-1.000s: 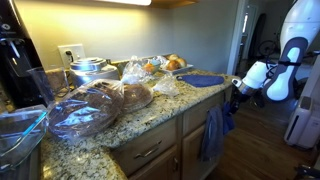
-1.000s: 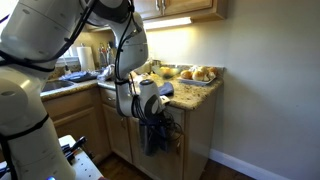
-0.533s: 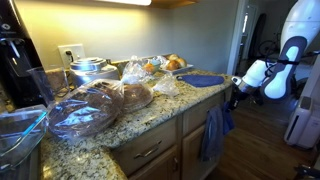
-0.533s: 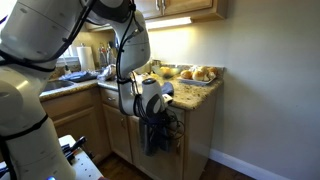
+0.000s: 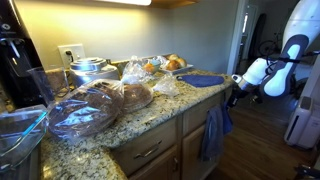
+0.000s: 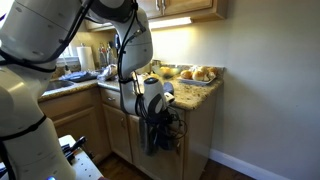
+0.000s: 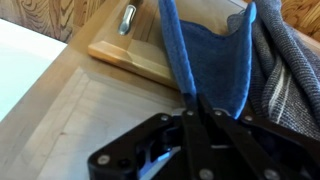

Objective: Take the blue towel hanging to the drawer and put it on the counter

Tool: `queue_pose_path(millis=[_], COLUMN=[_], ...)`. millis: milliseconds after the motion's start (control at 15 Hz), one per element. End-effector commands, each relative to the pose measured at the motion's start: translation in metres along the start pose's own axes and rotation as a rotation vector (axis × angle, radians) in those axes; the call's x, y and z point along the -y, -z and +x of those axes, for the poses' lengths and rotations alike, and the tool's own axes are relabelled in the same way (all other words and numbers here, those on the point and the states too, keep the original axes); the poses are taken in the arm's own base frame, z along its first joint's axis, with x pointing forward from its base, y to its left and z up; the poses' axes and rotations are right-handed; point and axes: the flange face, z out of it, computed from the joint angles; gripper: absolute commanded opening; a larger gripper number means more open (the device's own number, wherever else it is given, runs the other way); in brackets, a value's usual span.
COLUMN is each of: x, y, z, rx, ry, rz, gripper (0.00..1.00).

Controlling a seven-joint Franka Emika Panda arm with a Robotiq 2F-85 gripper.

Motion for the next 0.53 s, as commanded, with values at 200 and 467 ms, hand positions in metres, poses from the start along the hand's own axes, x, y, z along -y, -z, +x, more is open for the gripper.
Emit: queue_pose_path(millis=[200, 467], x=[0.012, 0.030], y=[0.015, 0.046], z=[-0.026, -0.018], rx=[0.029, 0.021], ry=[0.001, 0.008], rz=[0.013, 0.006], gripper=[0.09, 0.09])
